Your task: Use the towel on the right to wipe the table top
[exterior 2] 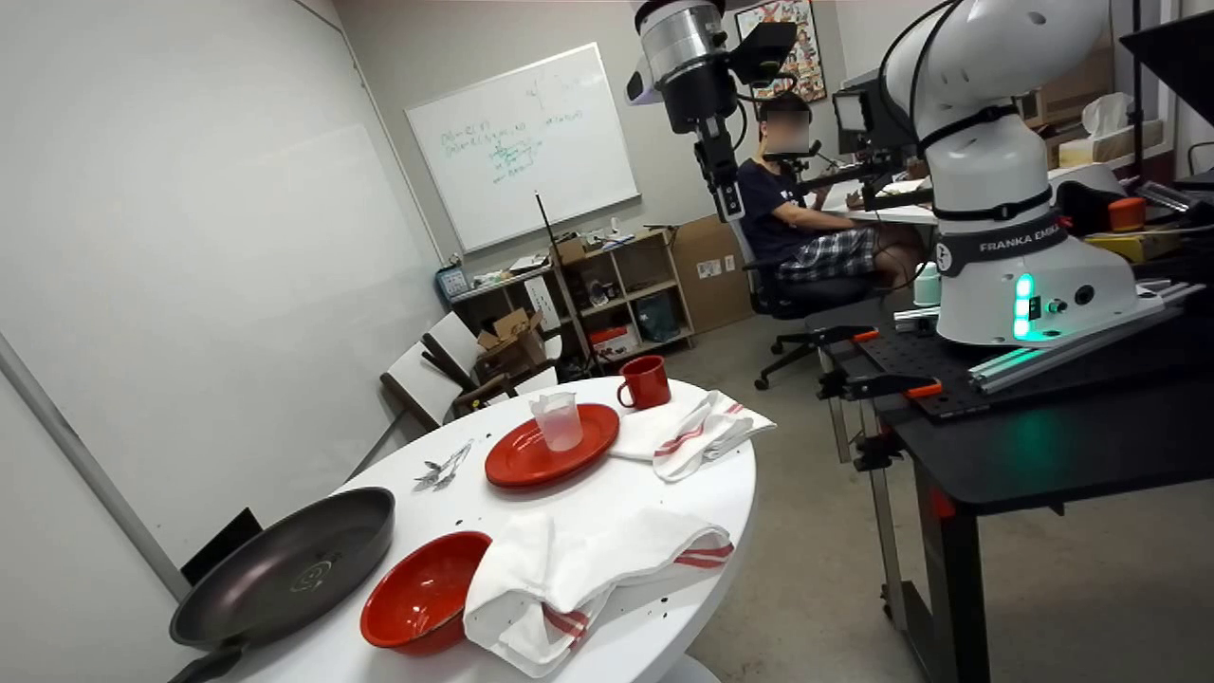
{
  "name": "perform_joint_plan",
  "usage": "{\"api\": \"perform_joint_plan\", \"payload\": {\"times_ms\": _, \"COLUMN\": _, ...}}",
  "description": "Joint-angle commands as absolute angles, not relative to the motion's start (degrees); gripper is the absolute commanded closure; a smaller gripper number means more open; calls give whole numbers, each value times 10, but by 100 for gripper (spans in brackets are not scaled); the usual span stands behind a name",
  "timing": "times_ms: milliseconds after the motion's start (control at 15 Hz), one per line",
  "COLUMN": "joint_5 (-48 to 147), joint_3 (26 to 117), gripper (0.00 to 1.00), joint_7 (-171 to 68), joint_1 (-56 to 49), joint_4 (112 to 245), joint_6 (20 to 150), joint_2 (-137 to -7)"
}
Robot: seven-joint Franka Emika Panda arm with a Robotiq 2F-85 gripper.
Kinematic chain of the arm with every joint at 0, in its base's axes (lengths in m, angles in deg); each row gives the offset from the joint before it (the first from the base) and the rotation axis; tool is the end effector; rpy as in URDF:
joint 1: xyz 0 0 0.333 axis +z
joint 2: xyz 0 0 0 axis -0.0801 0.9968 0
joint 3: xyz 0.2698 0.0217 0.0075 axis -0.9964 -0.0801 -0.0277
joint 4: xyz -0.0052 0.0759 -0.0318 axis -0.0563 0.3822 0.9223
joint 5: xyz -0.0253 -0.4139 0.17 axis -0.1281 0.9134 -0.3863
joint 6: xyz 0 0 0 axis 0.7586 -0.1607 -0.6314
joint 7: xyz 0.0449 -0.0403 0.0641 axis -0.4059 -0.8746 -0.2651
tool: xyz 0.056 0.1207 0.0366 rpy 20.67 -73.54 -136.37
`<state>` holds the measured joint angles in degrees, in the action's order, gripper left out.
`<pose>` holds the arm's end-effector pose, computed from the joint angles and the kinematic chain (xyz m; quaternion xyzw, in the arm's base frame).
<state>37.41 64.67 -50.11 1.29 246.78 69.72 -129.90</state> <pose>0.3921 0.0660 0.3121 -0.9985 -0.0010 0.0001 0.0552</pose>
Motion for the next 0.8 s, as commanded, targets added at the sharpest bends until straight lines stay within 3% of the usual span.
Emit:
{"api": "perform_joint_plan", "payload": {"times_ms": 0, "joint_5": 373, "joint_3": 645, "gripper": 0, "joint_7": -500, "joint_1": 10, "joint_4": 2467, "joint_6": 695, "joint_2": -1299}}
{"api": "perform_joint_plan", "payload": {"times_ms": 267, "joint_5": 338, "joint_3": 657, "gripper": 0, "joint_7": -475, "joint_1": 25, "joint_4": 2459, "joint_6": 743, "joint_2": -1241}}
{"api": "perform_joint_plan", "payload": {"times_ms": 733, "joint_5": 398, "joint_3": 673, "gripper": 0, "joint_7": -392, "joint_1": -1, "joint_4": 2387, "joint_6": 882, "joint_2": -1007}}
